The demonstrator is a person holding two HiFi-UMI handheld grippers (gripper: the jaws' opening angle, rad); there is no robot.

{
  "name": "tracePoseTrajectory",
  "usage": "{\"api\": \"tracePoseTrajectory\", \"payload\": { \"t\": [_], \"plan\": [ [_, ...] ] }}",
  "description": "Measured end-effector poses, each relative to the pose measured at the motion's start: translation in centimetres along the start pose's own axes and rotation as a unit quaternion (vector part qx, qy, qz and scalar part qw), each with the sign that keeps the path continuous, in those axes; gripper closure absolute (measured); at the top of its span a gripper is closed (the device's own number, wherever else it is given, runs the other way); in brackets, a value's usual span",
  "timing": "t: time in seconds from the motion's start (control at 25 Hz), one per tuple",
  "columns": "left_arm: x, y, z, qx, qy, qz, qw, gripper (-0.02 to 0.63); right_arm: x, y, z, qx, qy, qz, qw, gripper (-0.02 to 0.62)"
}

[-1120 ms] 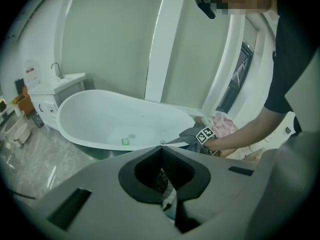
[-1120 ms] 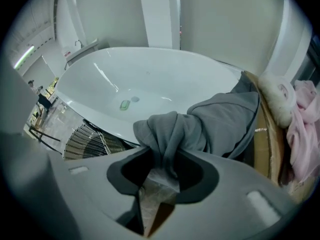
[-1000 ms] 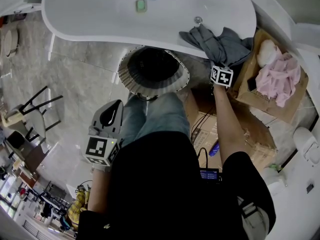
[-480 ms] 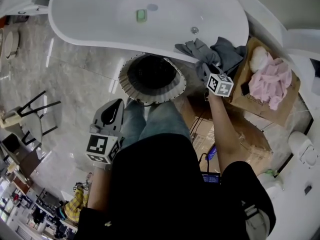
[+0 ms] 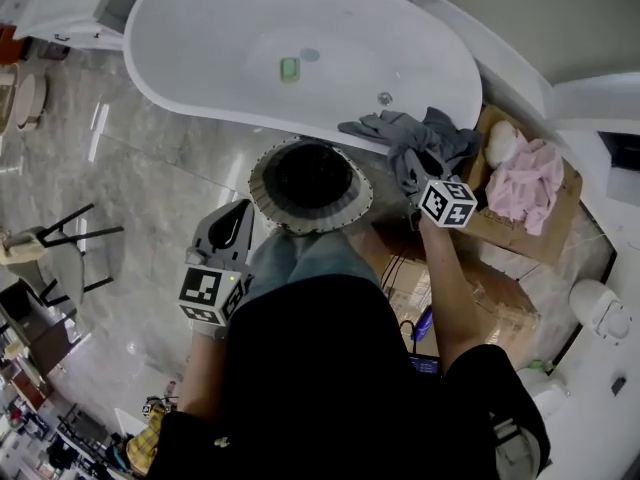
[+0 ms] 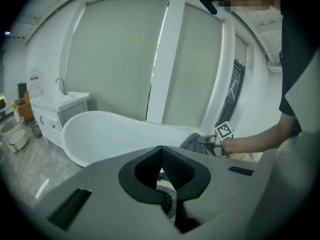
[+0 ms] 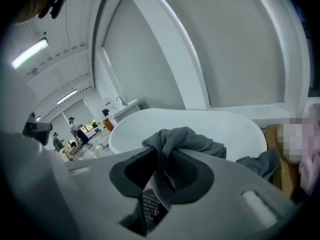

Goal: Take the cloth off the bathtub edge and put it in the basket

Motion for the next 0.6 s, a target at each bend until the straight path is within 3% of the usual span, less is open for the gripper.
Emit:
{"api": "tracePoseTrajectory", "payload": {
  "t": [0.32, 0.6],
  "plan": [
    [2.6, -4.0, 3.6, 0.01, 0.008, -0.051, 0.9986, 0.592, 6.6, -3.5, 7.9, 0.034, 0.011, -0.075, 0.997, 0.514],
    [4.2, -8.1, 6.4, 0.031, 0.014, -0.086, 0.9957, 0.592, 11.0, -4.8, 16.5, 0.095, -0.008, -0.112, 0.989, 0.514]
  ]
}}
Point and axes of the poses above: the fingertips, and each gripper's own axes: y forward along the fingers, z to its left, x out of its top, the point moved 3 cm from there along -y, backward along the fingers, and after that the axes turned 2 degrees about y, right-handed, at the moved point
